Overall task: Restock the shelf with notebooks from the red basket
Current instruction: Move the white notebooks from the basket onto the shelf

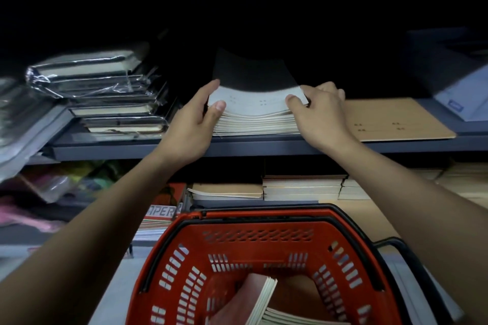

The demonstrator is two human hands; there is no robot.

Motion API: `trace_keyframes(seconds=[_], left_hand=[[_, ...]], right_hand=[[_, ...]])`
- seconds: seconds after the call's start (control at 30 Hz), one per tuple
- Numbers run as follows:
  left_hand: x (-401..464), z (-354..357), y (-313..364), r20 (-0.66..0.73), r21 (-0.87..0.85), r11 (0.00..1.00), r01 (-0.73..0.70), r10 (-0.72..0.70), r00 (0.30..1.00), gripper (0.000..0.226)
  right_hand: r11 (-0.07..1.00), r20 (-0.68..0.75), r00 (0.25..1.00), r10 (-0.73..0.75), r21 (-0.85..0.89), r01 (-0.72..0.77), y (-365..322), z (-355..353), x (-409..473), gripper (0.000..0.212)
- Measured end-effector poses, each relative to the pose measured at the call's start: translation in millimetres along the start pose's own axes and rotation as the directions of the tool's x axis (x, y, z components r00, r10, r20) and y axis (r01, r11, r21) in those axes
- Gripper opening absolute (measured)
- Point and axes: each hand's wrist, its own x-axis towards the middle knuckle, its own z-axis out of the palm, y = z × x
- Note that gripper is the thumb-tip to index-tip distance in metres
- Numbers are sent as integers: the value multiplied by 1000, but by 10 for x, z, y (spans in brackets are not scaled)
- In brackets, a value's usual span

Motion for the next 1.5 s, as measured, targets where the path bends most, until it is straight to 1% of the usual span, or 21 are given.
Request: trace_keyframes(seconds=[0.07,0.13,0.23,0.3,0.37,0.5,0.6,0.7,0.8,1.0,1.13,1.23,1.37,1.43,1.5], left_hand=[[-25,21,12,-20,29,1000,1,0,1000,60],[-45,37,8,-43,55,998,3,-1,999,63],[-65,26,-33,-66,-1,1000,30,-30,997,66],[-68,12,-56,-62,-35,998,53,-55,997,68],[-66,8,-65,-59,-30,998,61,-63,996,68],[-39,34,-44,-61,49,998,37,-34,998,66],[-32,40,17,-94,90,996,11,-2,996,65],[-51,40,55,-131,93,995,-23,36,991,58],[-64,35,34,-146,87,996,0,12,989,62],[-121,46,43,-234,141,990,16,17,972,52],[-145,64,45,-305,116,993,16,20,952,44],[-169,65,56,-351,155,988,6,49,935,41],[-187,57,88,-361,189,982,29,42,931,41],[-202,70,107,-368,179,983,31,38,929,41],[-218,86,106,-362,163,987,15,45,931,42]], right_hand=[[1000,3,1000,-5,-6,6,21,-20,-22,49],[1000,23,1000,-10,21,10,37,-40,-60,54],[995,59,998,-35,92,30,15,-78,-147,60],[994,76,995,-63,91,56,6,-103,-196,62],[994,75,993,-86,70,81,7,-120,-224,63],[995,48,994,-95,18,94,12,-135,-254,65],[994,34,994,-105,6,105,-3,-137,-274,65],[995,28,994,-103,-3,103,-8,-147,-284,65],[994,23,994,-109,-11,109,-6,-145,-293,65],[993,28,993,-115,-33,115,-10,-131,-305,65],[990,49,992,-117,-68,120,-24,-134,-330,66],[987,70,990,-125,-93,131,-26,-138,-351,64],[985,105,987,-121,-111,132,-33,-147,-377,67],[984,121,985,-120,-118,134,-30,-149,-397,69],[981,131,983,-133,-125,149,-30,-166,-423,66]])
